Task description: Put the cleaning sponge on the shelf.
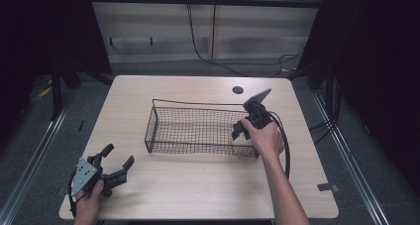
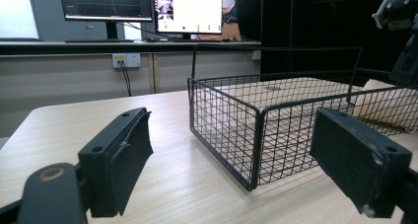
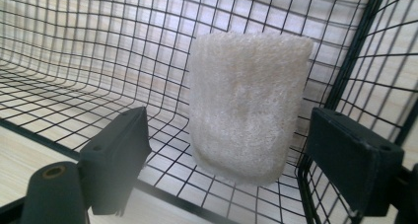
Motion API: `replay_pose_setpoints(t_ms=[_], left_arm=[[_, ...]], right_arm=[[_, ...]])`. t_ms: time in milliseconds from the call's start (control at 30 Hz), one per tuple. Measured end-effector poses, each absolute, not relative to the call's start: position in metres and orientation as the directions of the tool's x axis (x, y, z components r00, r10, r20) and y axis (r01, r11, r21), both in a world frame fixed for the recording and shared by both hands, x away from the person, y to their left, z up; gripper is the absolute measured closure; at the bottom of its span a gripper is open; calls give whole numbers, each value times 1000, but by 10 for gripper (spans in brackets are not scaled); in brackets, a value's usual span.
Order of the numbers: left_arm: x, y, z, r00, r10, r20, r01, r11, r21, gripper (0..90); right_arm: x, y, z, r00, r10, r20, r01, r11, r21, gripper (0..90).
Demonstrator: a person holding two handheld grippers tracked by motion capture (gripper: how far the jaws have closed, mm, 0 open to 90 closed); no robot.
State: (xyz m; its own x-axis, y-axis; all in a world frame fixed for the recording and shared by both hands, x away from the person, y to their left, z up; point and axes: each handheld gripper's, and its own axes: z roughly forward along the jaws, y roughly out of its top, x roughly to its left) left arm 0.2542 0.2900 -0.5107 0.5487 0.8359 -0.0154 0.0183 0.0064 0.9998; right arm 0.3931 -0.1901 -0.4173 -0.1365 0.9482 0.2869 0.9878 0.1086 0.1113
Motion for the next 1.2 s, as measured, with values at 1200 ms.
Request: replay_pose_setpoints(t_ms=[1200], left_arm=[[254,290,-511,548,836,-16,19,7,1000,155]], right_arm=[[336,-191,-391,-378,870,317,882,234,410,216]])
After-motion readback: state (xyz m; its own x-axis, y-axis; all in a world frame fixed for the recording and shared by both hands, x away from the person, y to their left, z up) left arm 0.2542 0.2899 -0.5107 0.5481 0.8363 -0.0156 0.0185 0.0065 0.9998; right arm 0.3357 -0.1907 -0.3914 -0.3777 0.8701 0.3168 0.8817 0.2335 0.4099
